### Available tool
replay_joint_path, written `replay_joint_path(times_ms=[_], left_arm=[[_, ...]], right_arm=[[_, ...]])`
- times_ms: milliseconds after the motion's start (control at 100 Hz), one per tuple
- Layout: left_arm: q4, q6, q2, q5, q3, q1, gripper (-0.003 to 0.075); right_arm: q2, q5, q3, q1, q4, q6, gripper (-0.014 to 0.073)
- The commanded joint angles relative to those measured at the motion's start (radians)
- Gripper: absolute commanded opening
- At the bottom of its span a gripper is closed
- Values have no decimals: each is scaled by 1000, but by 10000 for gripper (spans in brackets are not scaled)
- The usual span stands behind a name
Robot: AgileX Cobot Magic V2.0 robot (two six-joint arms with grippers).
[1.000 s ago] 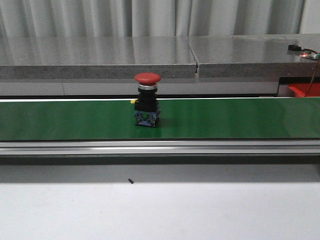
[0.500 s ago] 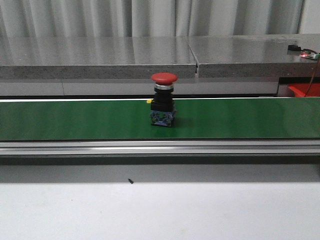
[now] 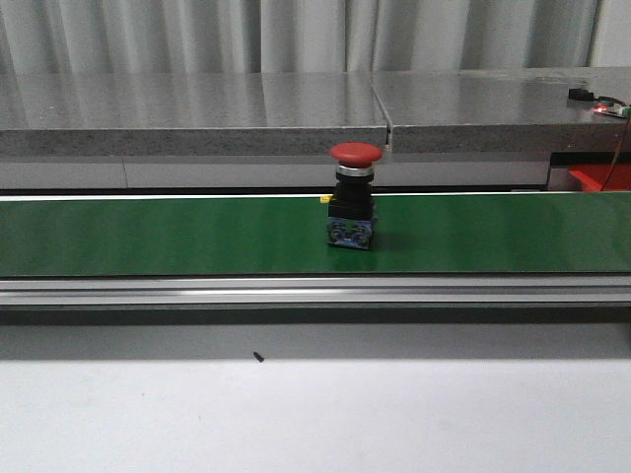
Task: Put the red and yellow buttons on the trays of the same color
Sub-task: 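Lower the yellow button into the yellow tray and open the right gripper, then grasp the red button on the belt with the right gripper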
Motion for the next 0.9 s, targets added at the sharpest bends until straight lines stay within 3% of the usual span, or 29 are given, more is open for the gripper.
replay_joint_path(times_ms=[0, 170, 430, 890], left_arm=[[-3, -8, 7, -64, -24, -8, -19], [-3, -8, 7, -64, -24, -8, -19], [-3, -8, 7, -64, -24, -8, -19], [-3, -8, 7, -64, -24, -8, -19]], right_arm=[[-38, -31, -24, 59, -5, -11, 635], [-36, -25, -24, 205, -20, -56, 635], [-26, 9, -24, 324, -4, -190, 635], [72, 39, -24, 354, 259, -547, 635]])
